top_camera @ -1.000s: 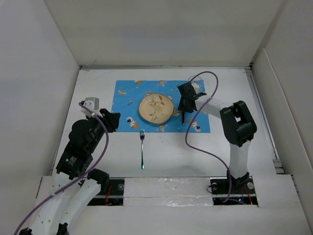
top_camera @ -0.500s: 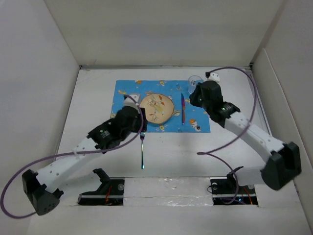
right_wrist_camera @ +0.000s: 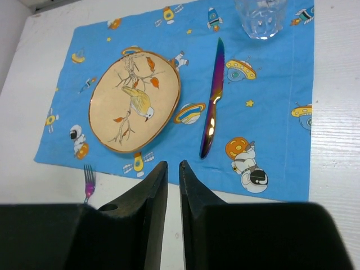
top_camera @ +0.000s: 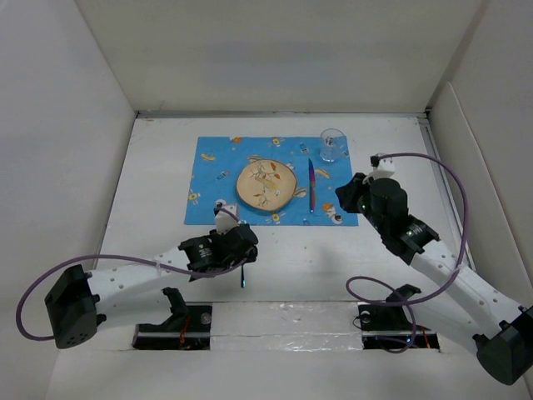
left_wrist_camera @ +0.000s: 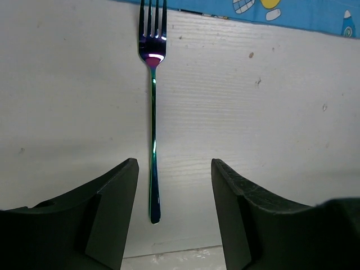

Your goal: Set the dinner table for one person

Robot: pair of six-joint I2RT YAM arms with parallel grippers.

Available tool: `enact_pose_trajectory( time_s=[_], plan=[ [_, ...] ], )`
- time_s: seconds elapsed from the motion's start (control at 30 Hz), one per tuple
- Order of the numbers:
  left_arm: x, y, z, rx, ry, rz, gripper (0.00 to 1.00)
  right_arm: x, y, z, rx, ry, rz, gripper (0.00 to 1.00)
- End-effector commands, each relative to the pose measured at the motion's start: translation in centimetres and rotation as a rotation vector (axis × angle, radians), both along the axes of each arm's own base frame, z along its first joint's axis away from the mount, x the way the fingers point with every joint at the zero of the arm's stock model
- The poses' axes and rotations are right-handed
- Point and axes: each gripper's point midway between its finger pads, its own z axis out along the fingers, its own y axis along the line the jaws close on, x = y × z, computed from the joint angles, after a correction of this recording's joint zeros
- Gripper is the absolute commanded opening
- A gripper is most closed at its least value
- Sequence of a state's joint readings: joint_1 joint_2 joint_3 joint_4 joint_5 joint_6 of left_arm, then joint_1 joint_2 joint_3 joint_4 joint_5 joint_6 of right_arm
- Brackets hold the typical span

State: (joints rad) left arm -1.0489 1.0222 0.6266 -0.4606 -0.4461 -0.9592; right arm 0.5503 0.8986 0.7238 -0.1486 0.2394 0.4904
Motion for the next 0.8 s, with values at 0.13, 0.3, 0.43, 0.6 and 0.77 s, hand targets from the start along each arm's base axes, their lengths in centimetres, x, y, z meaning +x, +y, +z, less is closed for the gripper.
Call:
enact_pose_trajectory(
  time_s=[0.13, 0.3, 0.43, 0.6, 0.77],
  plan=[
    [0.4, 0.1, -3.5, 0.062, 0.054, 0.099, 0.49, 0.5, 2.0, 0.8, 0.037, -0.066, 0.115, 0.22],
    [1.7, 1.3, -4.9, 0.154, 0.047, 0.132, 0.4, 0.6, 2.3, 0.2, 0.019, -0.049, 0.132, 0.19],
    [2.3, 1.3, -5.9, 0.216, 0.036, 0.118, 0.28, 0.4, 2.2, -0.2, 0.022, -0.048, 0.13, 0.18],
    [2.5, 0.9, -7.7, 0.277, 0.063, 0.087, 0.16, 0.6, 2.4, 0.3, 0.037, -0.073, 0.135, 0.15],
    [2.3, 1.9, -7.3, 0.321, 0.067, 0.106, 0.0, 0.5, 2.3, 0.0, 0.037, -0.072, 0.132, 0.14]
  ],
)
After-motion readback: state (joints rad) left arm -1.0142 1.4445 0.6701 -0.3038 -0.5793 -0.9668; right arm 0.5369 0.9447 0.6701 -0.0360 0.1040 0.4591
